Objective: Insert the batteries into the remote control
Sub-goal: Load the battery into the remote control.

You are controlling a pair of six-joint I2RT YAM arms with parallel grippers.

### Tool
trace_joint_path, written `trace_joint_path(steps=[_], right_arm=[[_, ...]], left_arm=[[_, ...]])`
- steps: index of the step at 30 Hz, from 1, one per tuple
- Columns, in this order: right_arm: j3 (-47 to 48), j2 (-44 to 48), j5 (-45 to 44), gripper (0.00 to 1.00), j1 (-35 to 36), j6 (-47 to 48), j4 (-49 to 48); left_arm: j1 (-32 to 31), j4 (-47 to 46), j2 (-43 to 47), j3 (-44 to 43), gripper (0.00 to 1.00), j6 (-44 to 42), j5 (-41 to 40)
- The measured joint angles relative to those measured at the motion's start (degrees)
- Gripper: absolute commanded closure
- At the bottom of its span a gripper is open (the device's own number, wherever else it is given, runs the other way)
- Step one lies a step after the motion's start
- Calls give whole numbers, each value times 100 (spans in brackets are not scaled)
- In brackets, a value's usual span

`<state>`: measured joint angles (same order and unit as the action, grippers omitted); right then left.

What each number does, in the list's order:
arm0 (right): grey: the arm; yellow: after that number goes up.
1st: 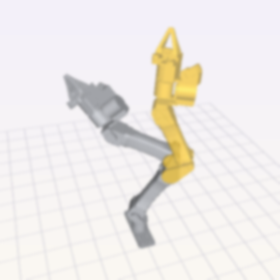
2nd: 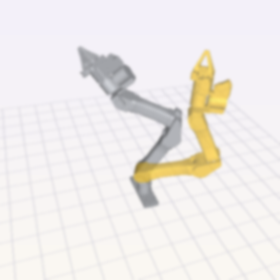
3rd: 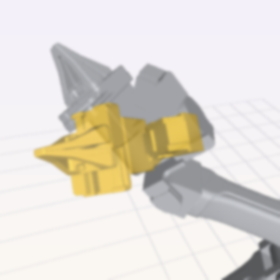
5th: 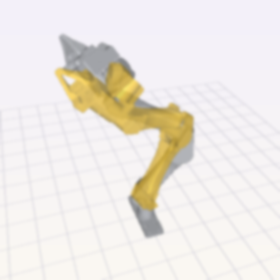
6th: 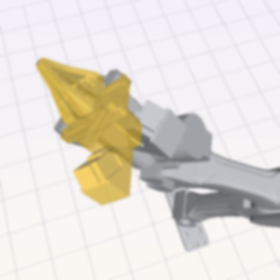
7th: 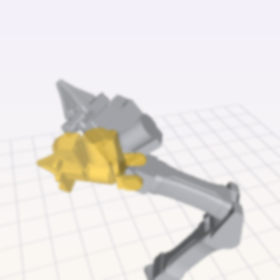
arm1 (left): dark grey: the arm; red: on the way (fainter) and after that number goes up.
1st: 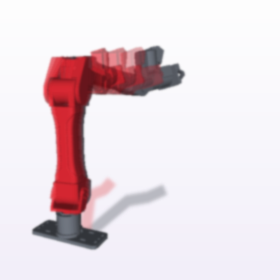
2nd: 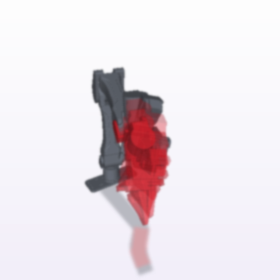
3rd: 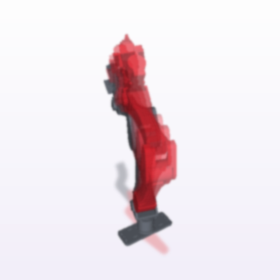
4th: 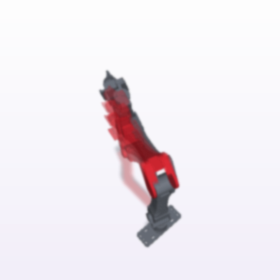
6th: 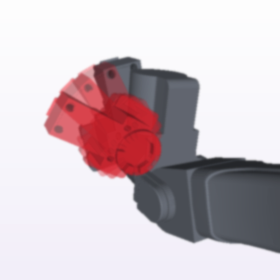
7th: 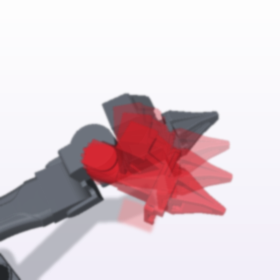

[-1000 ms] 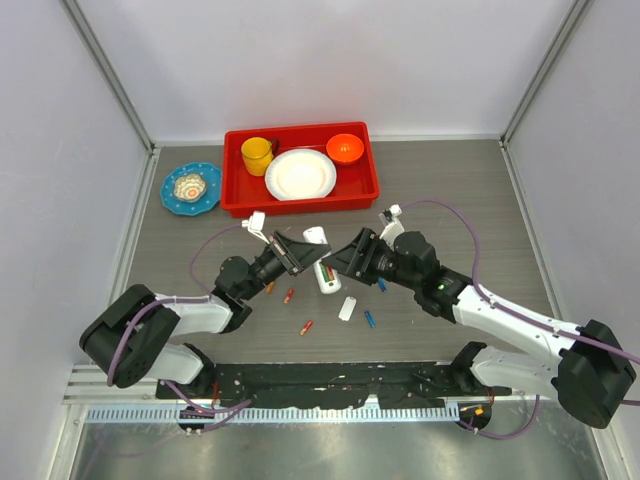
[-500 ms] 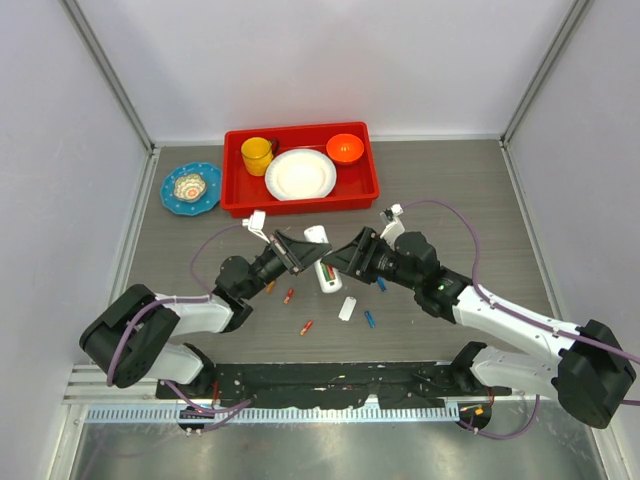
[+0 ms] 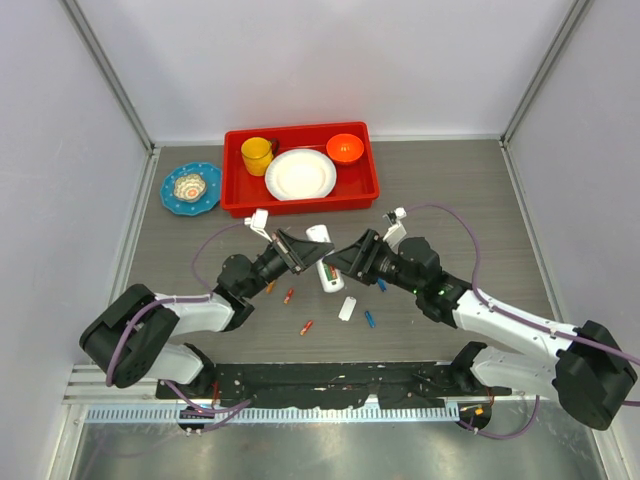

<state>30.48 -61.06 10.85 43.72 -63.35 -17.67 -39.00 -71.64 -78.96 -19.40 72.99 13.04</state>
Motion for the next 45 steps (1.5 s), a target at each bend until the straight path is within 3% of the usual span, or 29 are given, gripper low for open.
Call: trace_joint_path(steps=[13,24,32,45], right_arm=[[-151,133,0,44,-4,-131,-284],[-214,151,35,32,-13,-133,-350],[48,170,155,29,-13,131,90],[114,686,612,37,-417,595,245]], left_arm=[[-37,79,50,-98,100,0,2],[-42,72,50,-103,100,11,26],[-35,-59,-7,-103,100,26,11],[-35,-105,-42,-103,100,57,24]])
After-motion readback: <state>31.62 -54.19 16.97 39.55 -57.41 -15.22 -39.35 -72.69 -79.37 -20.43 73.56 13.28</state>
